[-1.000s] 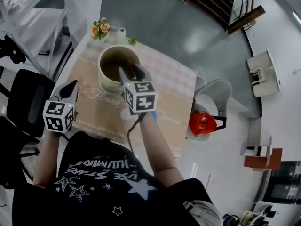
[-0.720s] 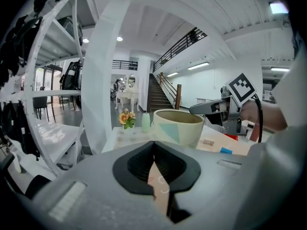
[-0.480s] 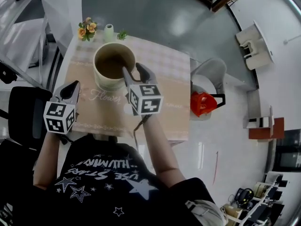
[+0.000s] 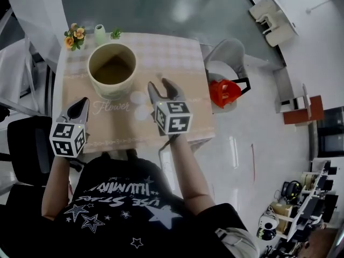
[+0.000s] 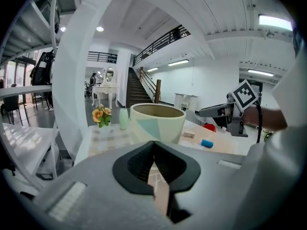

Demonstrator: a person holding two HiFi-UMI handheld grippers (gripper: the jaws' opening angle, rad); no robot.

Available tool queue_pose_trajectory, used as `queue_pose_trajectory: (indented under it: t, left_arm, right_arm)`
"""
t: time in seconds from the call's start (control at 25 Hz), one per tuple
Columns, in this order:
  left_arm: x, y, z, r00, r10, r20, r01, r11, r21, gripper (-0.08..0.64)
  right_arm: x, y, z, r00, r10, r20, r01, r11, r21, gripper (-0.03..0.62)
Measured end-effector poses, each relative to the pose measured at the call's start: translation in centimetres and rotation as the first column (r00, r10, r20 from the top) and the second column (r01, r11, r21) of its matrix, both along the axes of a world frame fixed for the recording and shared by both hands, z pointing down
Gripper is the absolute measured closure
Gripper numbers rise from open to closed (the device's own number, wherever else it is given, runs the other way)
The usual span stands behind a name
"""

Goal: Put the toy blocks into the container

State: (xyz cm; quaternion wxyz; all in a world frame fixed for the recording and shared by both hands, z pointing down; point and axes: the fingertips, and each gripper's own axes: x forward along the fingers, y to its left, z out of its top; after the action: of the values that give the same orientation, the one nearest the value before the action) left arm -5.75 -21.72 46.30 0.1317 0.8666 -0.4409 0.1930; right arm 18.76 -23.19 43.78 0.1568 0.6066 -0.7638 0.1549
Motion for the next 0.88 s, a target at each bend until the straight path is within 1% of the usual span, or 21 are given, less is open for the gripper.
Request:
queue_pose_trajectory:
  t: [0.2, 0.36, 0.56, 0.72, 0.88]
  left_arm:
    - [2.3, 0.9, 1.3, 0.998, 0.063, 0.001, -0.063, 0.998, -0.028, 0.549]
    - [3.9, 1.5, 2.2, 0.996, 0.094, 0.002, -0.094, 0.994, -0.055, 0.549]
    - [5.7, 2.4, 3.3, 0.994, 0.112, 0.008, -0.111, 0.990, -0.089, 0.549]
    - [6.9, 2.9, 4.2, 0.993, 0.114, 0.019, -0.111, 0.987, -0.114, 0.549]
    - [7.1, 3.1, 5.0, 0.994, 0.105, 0.040, -0.099, 0.985, -0.140, 0.549]
  right_arm:
    - [3.7, 2.5, 2.7, 0.995, 0.098, -0.029, -0.099, 0.993, -0.059, 0.391]
    - [6.0, 4.4, 4.9, 0.988, 0.151, -0.012, -0.152, 0.981, -0.123, 0.391]
    - [7.9, 6.1, 7.8, 0.987, 0.149, -0.051, -0.157, 0.968, -0.196, 0.391]
    - [8.9, 6.6, 10.5, 0.990, 0.115, -0.086, -0.133, 0.956, -0.261, 0.391]
    - [9.4, 6.4, 12.7, 0.991, 0.088, -0.101, -0.115, 0.943, -0.312, 0.391]
